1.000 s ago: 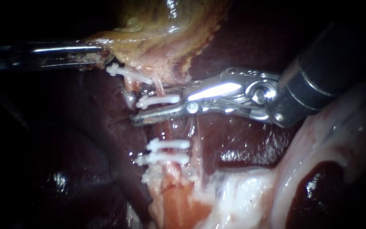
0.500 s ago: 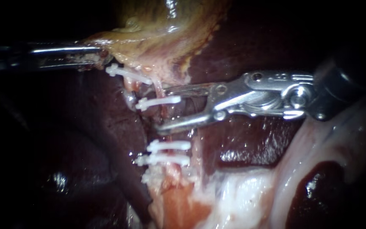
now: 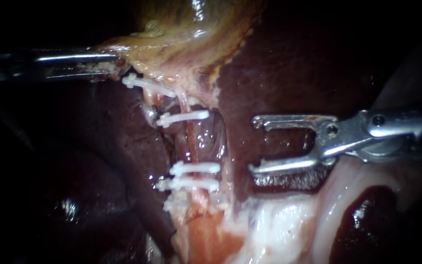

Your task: Going back third clip right tube

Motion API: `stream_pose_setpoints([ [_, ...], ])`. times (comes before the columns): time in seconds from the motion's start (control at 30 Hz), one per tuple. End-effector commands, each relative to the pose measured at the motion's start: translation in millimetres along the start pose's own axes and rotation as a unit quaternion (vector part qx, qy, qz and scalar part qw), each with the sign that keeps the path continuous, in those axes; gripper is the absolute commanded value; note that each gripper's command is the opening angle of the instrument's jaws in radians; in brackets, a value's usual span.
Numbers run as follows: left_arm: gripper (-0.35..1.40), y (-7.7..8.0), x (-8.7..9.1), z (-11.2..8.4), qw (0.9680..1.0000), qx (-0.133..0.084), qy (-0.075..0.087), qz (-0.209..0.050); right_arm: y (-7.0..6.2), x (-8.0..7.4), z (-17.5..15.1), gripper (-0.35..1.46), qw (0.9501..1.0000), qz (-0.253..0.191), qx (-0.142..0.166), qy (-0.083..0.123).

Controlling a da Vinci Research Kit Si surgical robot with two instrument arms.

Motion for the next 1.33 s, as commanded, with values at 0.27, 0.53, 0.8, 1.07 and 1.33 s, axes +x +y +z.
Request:
stream_pose_setpoints([
  [0.27, -0.35, -0.1, -0.6, 0.8, 1.0000, 0.000, 0.000, 0.002, 0.1, -0.2, -0.8, 0.50, 0.9999, -0.014, 0.006, -0.001],
  [0.53, -0.35, -0.3, -2.6, 3.3, 1.0000, -0.007, 0.000, 0.005, 0.1, -0.2, -0.9, 0.50, 0.9998, -0.020, 0.009, -0.001],
  [0.8, -0.35, -1.1, -4.6, 6.5, 0.9999, -0.012, 0.000, 0.009, 0.1, -0.2, -0.9, 0.50, 0.9997, -0.020, 0.011, -0.001],
  [1.07, -0.35, -0.9, -4.8, 7.0, 0.9999, -0.015, -0.001, 0.007, 0.0, -0.2, -0.9, 0.50, 0.9997, -0.020, 0.013, -0.001],
  [1.33, -0.35, -0.9, -4.8, 6.8, 0.9999, -0.015, -0.001, 0.007, -0.1, -0.2, -1.0, 0.50, 0.9997, -0.020, 0.013, -0.001],
])
